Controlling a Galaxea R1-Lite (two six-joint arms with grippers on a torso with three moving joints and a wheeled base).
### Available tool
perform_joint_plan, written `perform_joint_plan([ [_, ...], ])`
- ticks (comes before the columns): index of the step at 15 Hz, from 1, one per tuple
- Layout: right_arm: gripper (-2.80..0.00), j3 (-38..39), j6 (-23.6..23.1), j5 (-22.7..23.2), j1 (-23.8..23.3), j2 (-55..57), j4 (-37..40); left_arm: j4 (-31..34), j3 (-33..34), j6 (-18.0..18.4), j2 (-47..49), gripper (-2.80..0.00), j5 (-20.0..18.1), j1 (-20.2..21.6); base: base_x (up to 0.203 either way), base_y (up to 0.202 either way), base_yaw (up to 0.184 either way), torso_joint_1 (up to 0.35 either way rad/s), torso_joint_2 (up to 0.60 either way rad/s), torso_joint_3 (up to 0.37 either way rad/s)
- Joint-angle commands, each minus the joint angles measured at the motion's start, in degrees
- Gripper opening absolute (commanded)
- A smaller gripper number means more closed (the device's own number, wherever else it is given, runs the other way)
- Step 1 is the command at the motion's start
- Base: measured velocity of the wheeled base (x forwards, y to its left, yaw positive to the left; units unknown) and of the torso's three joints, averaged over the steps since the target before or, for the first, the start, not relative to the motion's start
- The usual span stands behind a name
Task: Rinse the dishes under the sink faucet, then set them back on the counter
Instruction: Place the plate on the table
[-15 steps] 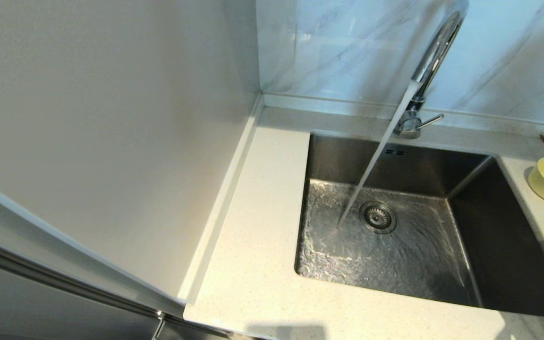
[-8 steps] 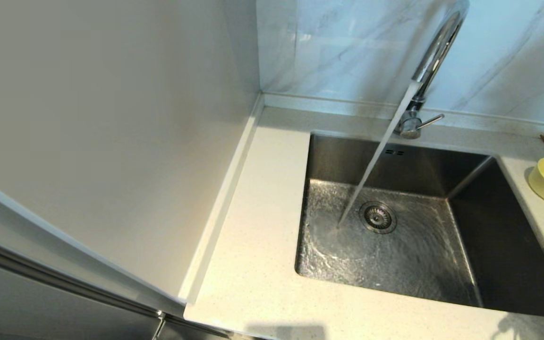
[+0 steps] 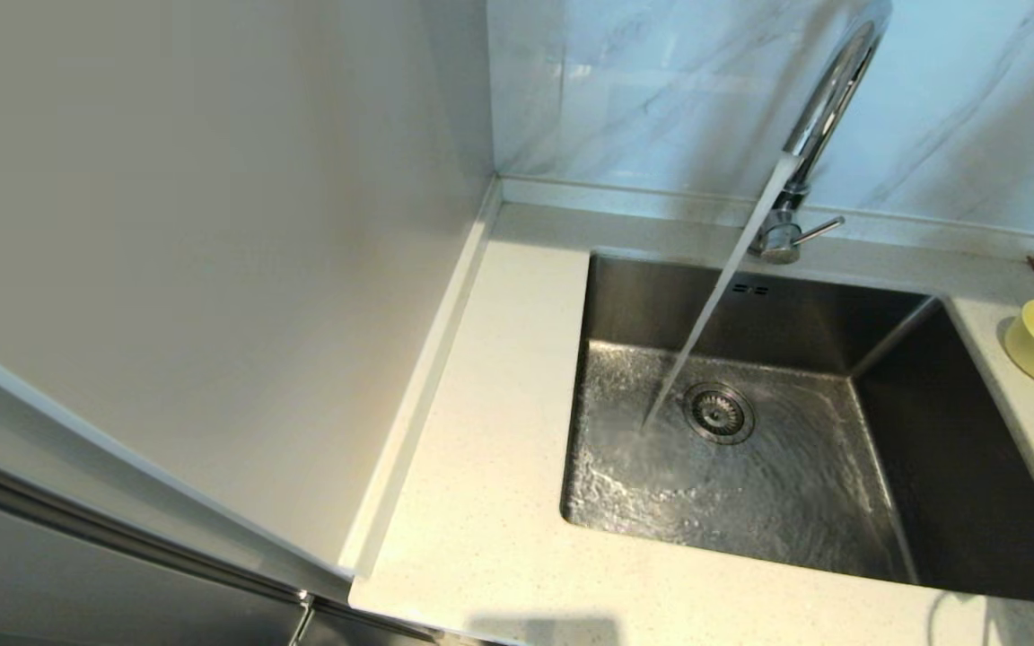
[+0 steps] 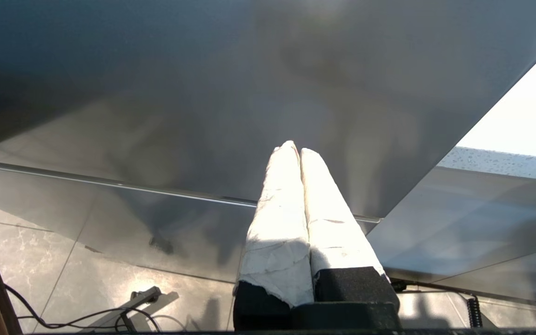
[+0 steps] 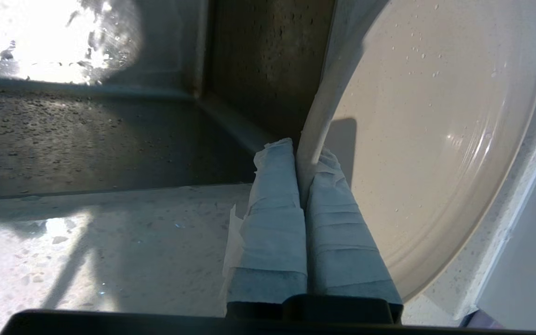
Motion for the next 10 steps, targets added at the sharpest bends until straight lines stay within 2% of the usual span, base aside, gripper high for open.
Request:
perform_joint_plan([
  [1, -2.8, -0.1, -0.1, -0.1, -0.4, 1.2, 0.0, 0.0, 0.0, 0.0, 0.0, -2.8, 0.0, 0.0, 0.0, 0.0, 0.0, 0.0, 0.0, 0.0],
  [2, -2.8, -0.4, -0.1, 0.0, -0.7, 1.5, -0.1, 0.0, 0.0, 0.0, 0.0, -2.8, 0.0, 0.0, 0.0, 0.0, 0.0, 0.0, 0.0, 0.0],
  [3, 0.0, -0.5, -0.1, -0.1, -0.9, 1.7, -0.1, 0.0, 0.0, 0.0, 0.0, -2.8, 0.0, 0.0, 0.0, 0.0, 0.0, 0.0, 0.0, 0.0],
  [7, 0.0, -1.2, -0.1, 0.0, -2.8, 2.8, -1.8, 0.0, 0.0, 0.0, 0.0, -2.8, 0.0, 0.0, 0.0, 0.0, 0.0, 0.0, 0.0, 0.0],
  [10, 0.0, -1.0, 0.4, 0.8, -3.0, -0.5, -2.8, 0.0, 0.0, 0.0, 0.0, -2.8, 0.0, 0.0, 0.0, 0.0, 0.0, 0.0, 0.0, 0.0],
])
